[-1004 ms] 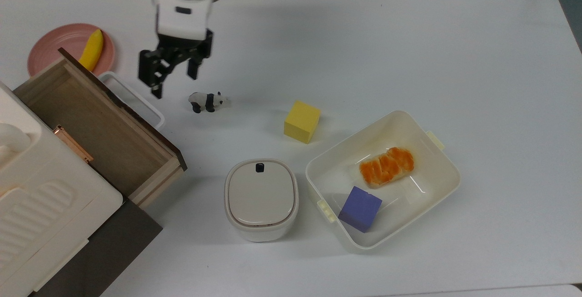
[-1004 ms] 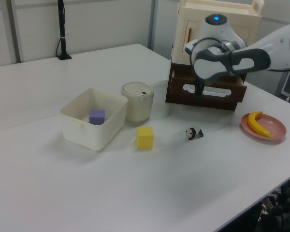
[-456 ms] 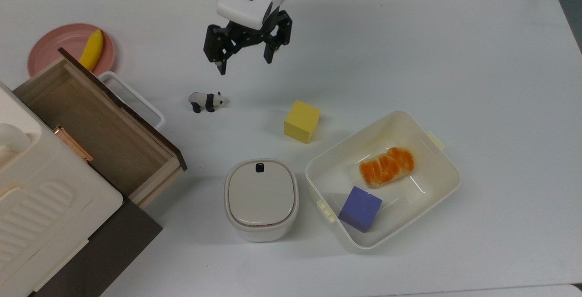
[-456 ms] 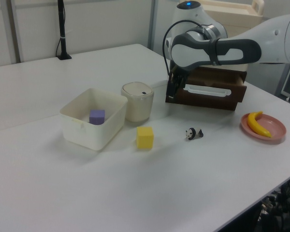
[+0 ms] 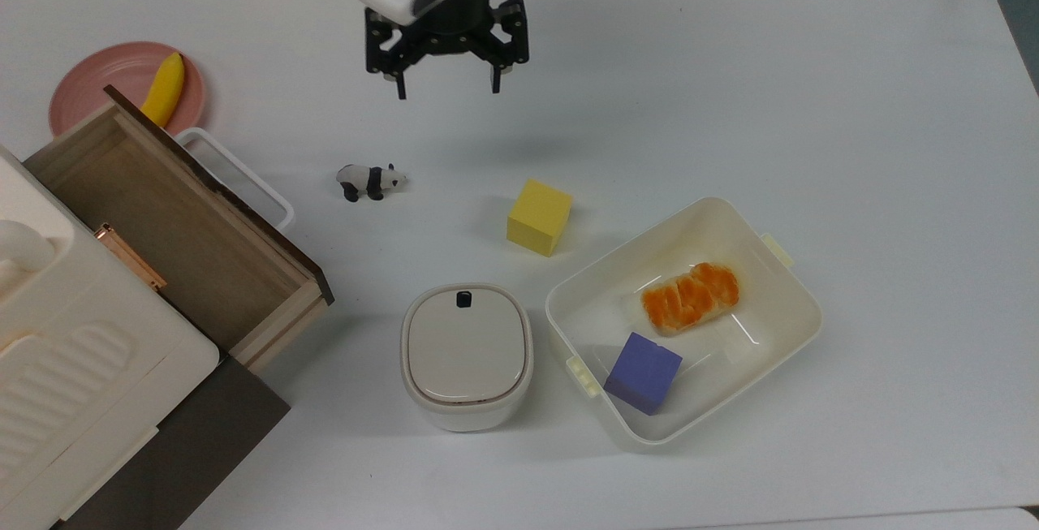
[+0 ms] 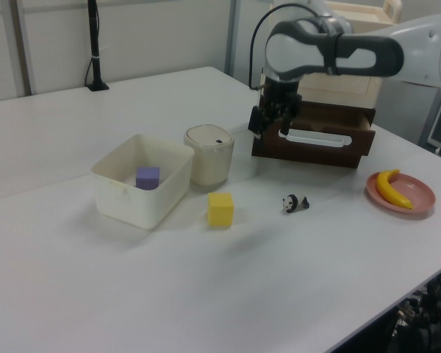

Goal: Slide the drawer open

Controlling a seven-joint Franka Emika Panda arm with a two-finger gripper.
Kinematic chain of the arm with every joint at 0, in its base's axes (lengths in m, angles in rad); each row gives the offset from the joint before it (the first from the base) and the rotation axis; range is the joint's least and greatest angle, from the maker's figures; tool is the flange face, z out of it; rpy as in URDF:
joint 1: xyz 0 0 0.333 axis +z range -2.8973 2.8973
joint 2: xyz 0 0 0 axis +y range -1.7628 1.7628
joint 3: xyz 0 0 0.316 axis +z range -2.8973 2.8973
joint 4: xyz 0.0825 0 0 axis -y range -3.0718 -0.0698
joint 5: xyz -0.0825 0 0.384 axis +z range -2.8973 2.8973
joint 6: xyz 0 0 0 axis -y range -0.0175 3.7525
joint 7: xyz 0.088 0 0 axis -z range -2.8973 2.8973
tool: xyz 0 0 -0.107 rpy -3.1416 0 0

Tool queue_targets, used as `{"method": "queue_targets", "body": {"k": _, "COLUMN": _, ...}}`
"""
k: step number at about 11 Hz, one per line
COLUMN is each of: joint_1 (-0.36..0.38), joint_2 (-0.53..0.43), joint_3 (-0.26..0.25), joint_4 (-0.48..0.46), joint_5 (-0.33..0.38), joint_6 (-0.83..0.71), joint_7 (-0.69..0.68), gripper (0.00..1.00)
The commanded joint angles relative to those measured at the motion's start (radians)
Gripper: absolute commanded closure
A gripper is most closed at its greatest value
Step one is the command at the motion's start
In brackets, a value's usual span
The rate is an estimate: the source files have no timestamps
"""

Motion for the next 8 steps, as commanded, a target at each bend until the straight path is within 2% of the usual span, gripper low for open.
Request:
{"method": "queue_targets", "body": {"k": 1, "joint_1": -0.022, "joint_2": -0.029, "joint_3": -0.012, "joint_4": 0.007, "joint_5": 0.034, "joint_6": -0.081, "joint_7": 0.087, "gripper": 0.00}}
{"method": "queue_targets", "body": {"k": 4, "joint_1": -0.041, "joint_2": -0.037, "joint_3": -0.015, "joint_4": 0.060, "joint_5": 0.024, "joint_6": -0.150, "joint_7": 0.072, "gripper": 0.00}}
{"method": "queue_targets", "body": {"k": 8, "joint_1": -0.039, "joint_2": -0.040, "joint_3": -0.013, "joint_4": 0.062, "joint_5": -0.016, "joint_6": -0.175, "joint_7": 0.059, "gripper": 0.00}}
